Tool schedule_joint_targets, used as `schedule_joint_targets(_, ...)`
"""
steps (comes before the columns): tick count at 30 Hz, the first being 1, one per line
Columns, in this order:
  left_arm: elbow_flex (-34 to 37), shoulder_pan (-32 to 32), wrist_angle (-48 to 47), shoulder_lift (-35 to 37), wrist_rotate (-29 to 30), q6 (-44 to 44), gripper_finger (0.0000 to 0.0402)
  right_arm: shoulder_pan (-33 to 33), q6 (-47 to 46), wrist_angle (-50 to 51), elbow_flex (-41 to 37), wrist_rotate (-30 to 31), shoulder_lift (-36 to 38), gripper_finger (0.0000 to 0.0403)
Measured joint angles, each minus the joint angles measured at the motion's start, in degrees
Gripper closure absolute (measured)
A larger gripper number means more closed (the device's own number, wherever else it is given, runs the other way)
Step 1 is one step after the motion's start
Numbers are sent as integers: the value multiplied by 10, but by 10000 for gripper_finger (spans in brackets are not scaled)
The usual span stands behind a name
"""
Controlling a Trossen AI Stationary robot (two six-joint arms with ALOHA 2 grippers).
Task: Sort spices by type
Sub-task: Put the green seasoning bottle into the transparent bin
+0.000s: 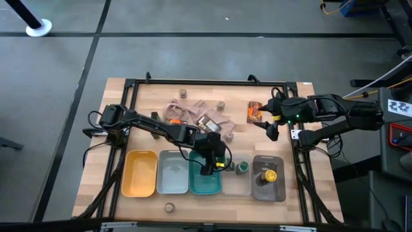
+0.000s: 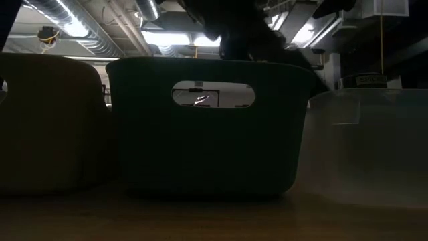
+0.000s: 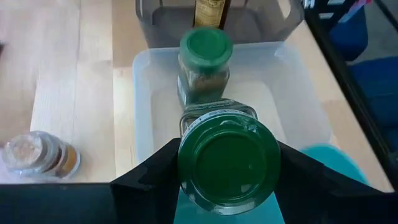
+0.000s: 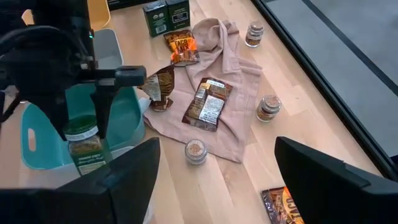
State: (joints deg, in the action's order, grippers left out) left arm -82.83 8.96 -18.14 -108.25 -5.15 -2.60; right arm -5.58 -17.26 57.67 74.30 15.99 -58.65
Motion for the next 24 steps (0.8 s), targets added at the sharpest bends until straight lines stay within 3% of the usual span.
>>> schedule_joint_targets(19,0,-27,12,-42,1,1,211,0,5,-6,-14,-1,-22,88)
schedule_joint_targets(24,0,-27,25,-45,0,14,189,0,13,-6,-14,-1,-23,88)
